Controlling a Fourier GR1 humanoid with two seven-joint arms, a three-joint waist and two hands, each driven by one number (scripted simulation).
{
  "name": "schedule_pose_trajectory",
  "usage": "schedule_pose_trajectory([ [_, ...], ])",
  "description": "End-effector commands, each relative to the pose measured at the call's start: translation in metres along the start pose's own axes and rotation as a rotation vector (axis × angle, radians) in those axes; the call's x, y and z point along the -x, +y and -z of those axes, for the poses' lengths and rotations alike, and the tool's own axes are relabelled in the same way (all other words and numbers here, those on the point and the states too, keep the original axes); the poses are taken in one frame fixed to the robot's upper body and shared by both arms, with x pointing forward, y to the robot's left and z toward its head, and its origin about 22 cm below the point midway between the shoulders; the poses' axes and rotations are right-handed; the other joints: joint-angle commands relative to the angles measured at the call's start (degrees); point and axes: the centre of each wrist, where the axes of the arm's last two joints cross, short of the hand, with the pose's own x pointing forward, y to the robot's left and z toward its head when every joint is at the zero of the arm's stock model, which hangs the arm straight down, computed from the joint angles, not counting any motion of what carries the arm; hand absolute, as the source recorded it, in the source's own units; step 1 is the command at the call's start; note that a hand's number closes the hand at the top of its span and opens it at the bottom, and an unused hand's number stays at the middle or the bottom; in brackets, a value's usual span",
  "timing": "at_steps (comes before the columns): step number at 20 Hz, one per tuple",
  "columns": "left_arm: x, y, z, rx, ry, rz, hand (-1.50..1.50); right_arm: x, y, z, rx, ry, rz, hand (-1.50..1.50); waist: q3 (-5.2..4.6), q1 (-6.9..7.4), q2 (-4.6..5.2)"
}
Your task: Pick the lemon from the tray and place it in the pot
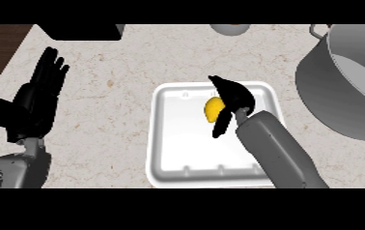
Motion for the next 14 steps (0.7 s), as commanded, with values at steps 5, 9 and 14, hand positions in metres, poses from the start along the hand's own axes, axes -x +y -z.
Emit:
schedule_pose_trajectory([
  [5, 0.006, 0.005, 0.001, -0.014, 0.002, 0.003, 0.00, 0.014, 0.016, 0.019, -0.022, 0.022, 0.010, -1.50, 0.00, -0.02, 0.01],
  [9, 0.008, 0.007, 0.006, 0.011, 0.001, 0.010, 0.00, -0.008, 0.017, 0.009, -0.034, -0.102, -0.136, 1.50, -0.02, -0.12, -0.06],
  [14, 0.003, -0.018, -0.008, -0.015, 0.006, -0.005, 0.00, -0.008, 0.033, 0.021, -0.015, -0.113, -0.105, 1.50, 0.01, 0.09, -0.01],
])
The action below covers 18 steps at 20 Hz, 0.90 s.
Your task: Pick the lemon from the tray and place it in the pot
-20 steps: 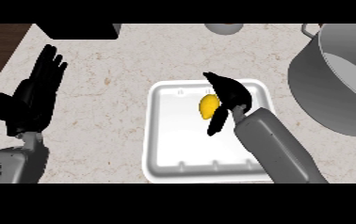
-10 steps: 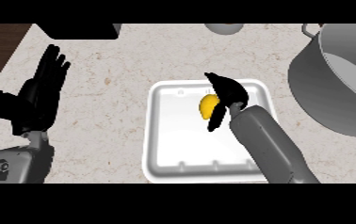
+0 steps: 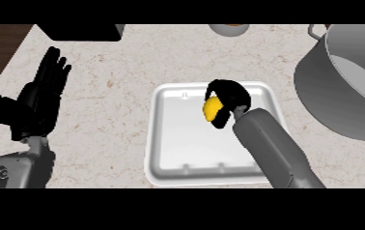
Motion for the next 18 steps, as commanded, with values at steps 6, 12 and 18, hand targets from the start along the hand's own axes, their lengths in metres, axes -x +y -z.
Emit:
schedule_pose_trajectory([
  [6, 0.006, 0.008, 0.005, -0.001, 0.002, 0.005, 0.00, -0.012, 0.021, 0.001, -0.025, -0.039, -0.037, 1.50, 0.22, 0.03, 0.42],
  [12, 0.013, 0.024, -0.006, -0.070, 0.047, 0.010, 0.00, 0.019, 0.086, -0.081, -0.185, -0.474, -0.165, 1.50, 0.15, -4.49, -1.48],
  [18, 0.017, 0.030, -0.012, -0.085, 0.031, 0.028, 0.00, 0.063, 0.059, -0.169, -0.026, -0.570, -0.139, 1.50, 0.08, -4.97, -0.99],
])
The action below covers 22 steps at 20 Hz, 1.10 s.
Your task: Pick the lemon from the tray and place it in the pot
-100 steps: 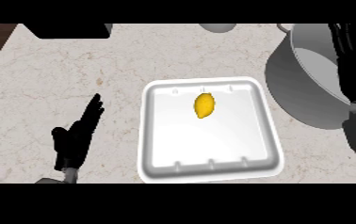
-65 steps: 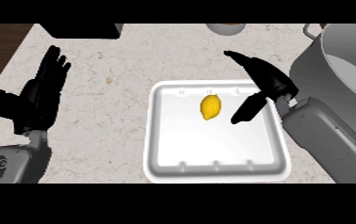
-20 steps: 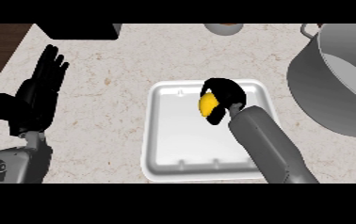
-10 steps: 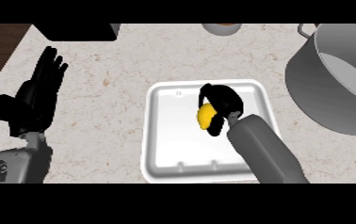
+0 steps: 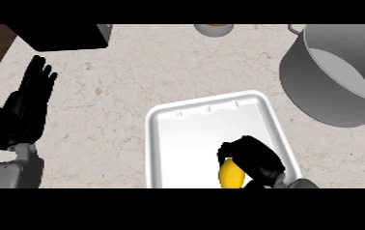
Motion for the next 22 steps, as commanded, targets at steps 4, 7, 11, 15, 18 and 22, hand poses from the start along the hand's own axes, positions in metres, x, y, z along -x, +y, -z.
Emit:
schedule_pose_trajectory([
  [4, -0.004, 0.010, -0.005, -0.015, -0.005, 0.009, 0.00, -0.003, -0.040, -0.097, 0.338, -0.050, 0.085, 1.50, 0.06, -1.03, 0.21],
  [7, 0.000, 0.008, -0.005, -0.037, 0.000, 0.003, 0.00, -0.012, -0.050, -0.125, 0.533, -0.049, 0.168, 1.50, 0.09, -1.71, 0.33],
  [11, -0.014, -0.002, -0.003, 0.000, -0.021, -0.013, 0.00, -0.011, -0.086, -0.167, 0.769, 0.001, 0.127, 1.50, 0.15, 0.11, 0.69],
  [15, -0.005, -0.008, -0.002, 0.029, -0.014, -0.006, 0.00, -0.002, -0.099, -0.202, 0.883, 0.045, 0.226, 1.50, 0.13, 2.05, 1.20],
  [18, -0.009, -0.024, 0.004, 0.051, -0.017, -0.019, 0.00, 0.019, -0.127, -0.227, 0.953, 0.126, 0.198, 1.50, 0.12, 2.90, 1.37],
  [22, -0.019, -0.014, 0.011, 0.069, -0.029, -0.012, 0.00, 0.065, -0.132, -0.237, 0.977, 0.180, 0.283, 1.50, 0.13, 3.90, 1.48],
])
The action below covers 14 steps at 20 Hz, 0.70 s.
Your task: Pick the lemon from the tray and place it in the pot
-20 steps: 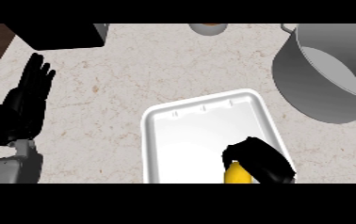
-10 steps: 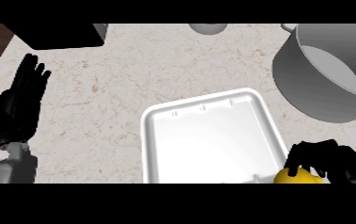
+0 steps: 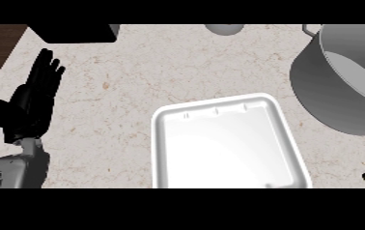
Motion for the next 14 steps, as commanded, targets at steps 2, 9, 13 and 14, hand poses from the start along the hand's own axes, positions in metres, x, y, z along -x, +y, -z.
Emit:
schedule_pose_trajectory([
  [2, 0.009, -0.012, -0.003, -0.001, -0.010, 0.010, 0.00, 0.026, -0.057, 0.012, 0.050, 0.039, 0.083, 1.50, 0.00, 0.91, 0.14],
  [9, -0.012, -0.008, 0.010, 0.027, -0.013, 0.007, 0.00, 0.072, -0.040, 0.061, 0.059, 0.125, 0.088, 1.50, 0.01, 1.60, 0.25],
  [13, -0.022, -0.008, 0.014, 0.028, 0.008, -0.004, 0.00, 0.103, -0.036, 0.067, 0.084, 0.128, 0.152, 1.50, 0.02, 1.49, 0.25],
  [14, 0.001, -0.015, -0.003, 0.034, -0.004, 0.000, 0.00, 0.101, -0.016, 0.074, 0.112, 0.102, -0.012, 1.50, 0.04, 2.21, 0.40],
])
